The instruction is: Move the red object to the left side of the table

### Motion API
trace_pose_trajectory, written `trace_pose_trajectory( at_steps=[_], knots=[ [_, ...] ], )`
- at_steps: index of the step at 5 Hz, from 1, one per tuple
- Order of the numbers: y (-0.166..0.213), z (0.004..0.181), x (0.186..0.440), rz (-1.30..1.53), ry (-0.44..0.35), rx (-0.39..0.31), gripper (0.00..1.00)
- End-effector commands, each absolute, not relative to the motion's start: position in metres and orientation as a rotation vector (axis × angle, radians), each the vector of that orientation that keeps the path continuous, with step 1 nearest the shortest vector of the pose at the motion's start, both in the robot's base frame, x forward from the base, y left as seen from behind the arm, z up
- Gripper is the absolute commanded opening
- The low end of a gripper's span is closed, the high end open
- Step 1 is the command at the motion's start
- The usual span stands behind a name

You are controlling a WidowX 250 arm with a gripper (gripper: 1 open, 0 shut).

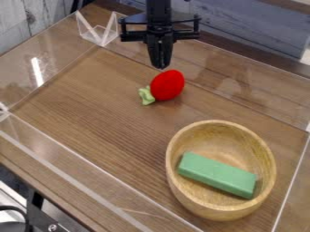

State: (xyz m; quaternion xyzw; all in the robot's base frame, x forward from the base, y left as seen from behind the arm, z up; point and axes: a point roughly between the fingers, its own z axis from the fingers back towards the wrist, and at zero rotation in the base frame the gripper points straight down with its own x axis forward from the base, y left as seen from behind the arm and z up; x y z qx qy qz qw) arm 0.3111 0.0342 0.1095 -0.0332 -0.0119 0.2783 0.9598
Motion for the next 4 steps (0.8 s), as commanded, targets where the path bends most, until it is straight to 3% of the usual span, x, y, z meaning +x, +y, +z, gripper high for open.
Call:
trace_pose_trajectory(
  at_steps=[1,3,4],
  knots=[
    [0.049,0.134,0.306,0.637,-0.097,-0.086,0.00],
    [0.069,0.135,0.316,0.735,-0.103,-0.098,0.00],
    [0.068,0.128,0.323,0.761,-0.092,-0.084,1.00]
  ],
)
